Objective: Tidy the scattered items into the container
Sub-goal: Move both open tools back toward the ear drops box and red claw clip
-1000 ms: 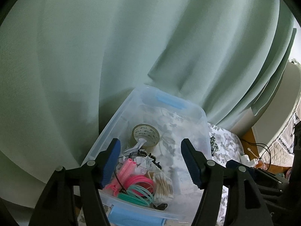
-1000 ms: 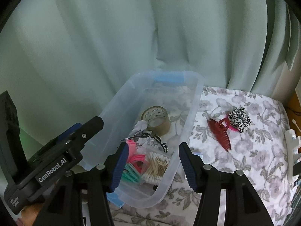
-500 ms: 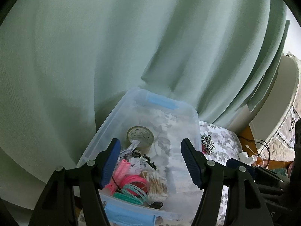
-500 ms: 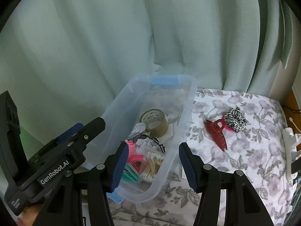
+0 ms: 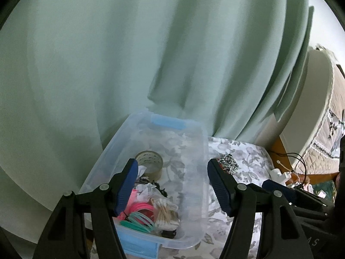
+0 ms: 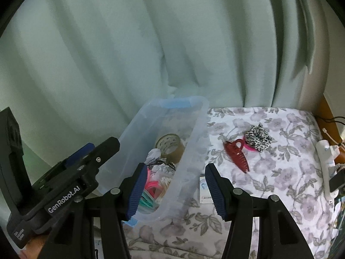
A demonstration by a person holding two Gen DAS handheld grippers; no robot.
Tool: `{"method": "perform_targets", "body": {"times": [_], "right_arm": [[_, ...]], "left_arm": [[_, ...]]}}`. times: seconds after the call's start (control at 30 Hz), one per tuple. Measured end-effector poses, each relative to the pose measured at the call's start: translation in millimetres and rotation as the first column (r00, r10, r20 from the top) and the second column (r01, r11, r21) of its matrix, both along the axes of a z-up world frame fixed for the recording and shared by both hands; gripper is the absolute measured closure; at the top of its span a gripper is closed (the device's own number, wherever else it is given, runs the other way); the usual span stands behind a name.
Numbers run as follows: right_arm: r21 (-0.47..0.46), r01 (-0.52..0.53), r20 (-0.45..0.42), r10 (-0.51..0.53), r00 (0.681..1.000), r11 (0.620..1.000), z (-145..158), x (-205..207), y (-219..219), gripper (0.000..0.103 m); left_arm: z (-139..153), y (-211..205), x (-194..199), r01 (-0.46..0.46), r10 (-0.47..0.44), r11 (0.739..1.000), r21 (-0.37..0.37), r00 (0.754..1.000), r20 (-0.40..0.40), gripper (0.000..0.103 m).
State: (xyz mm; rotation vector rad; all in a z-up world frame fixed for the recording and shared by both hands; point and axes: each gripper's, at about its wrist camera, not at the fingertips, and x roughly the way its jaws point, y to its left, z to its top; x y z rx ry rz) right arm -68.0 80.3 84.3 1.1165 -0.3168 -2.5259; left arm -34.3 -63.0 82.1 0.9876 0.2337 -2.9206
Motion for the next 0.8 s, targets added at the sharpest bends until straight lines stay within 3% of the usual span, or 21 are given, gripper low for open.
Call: {"method": "perform_targets", "body": {"times": [0.33,0.8], "right_arm": [[-0.086,0.068,0.003,-0.068,0.998,0.994,-5.1,11.2,53.9,0.041],[-0.148,0.174,0.051,-0.168,0.984,0.974,-26.2,17.6,127.0,0.04]], "left_arm": [[5.1,51.5,-2.2,0.063,-0.062,0.995,-0.075,0.998,0.016,0.035],[-8.1,113.5,-14.1,0.128,-0.122,0.986,-0.11,0.991,0.061,0.035]]}}
